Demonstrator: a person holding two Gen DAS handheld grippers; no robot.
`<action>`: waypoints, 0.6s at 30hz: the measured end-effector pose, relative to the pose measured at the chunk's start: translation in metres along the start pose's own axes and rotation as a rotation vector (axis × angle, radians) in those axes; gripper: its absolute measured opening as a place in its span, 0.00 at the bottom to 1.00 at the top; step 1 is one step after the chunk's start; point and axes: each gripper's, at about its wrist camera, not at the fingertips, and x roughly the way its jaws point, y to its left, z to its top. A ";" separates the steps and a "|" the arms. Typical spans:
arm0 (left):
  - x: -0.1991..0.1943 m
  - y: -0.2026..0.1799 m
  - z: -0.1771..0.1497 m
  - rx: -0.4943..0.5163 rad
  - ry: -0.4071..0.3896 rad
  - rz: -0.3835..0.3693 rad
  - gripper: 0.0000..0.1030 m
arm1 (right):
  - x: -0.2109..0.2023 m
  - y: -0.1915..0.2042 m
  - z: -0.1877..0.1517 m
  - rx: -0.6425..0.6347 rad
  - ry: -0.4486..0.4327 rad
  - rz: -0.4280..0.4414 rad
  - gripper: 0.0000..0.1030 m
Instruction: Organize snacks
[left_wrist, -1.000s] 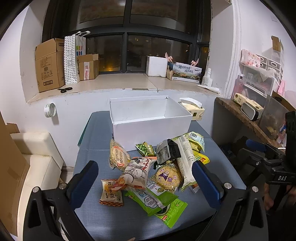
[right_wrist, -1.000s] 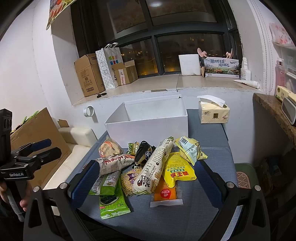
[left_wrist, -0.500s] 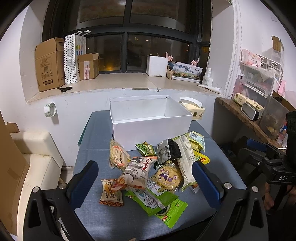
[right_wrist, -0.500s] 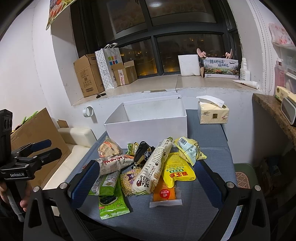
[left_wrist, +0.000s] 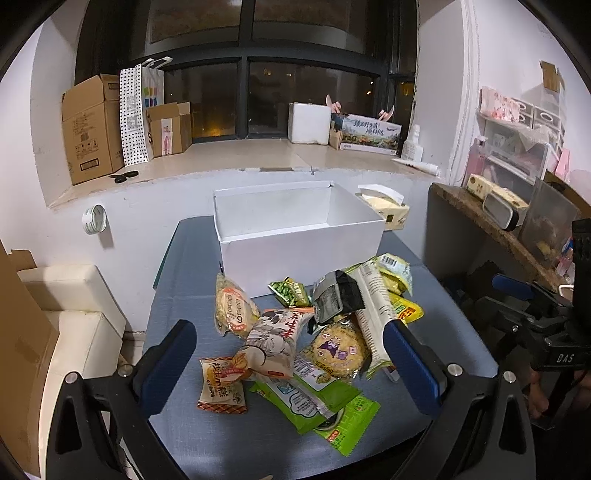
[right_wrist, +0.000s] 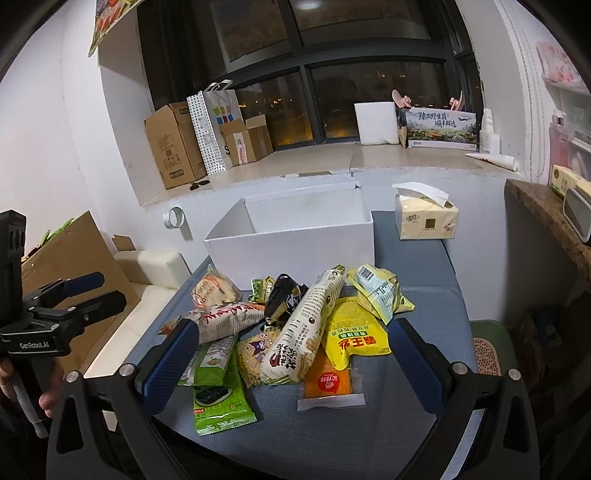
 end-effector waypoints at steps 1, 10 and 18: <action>0.001 0.000 -0.001 0.004 -0.001 0.005 1.00 | 0.002 -0.001 0.000 0.003 0.005 -0.002 1.00; 0.003 -0.004 0.002 0.013 -0.005 -0.020 1.00 | 0.002 0.000 0.002 0.000 0.005 -0.008 1.00; -0.003 0.001 0.003 -0.005 -0.018 -0.019 1.00 | 0.000 0.001 0.004 0.002 0.002 0.007 1.00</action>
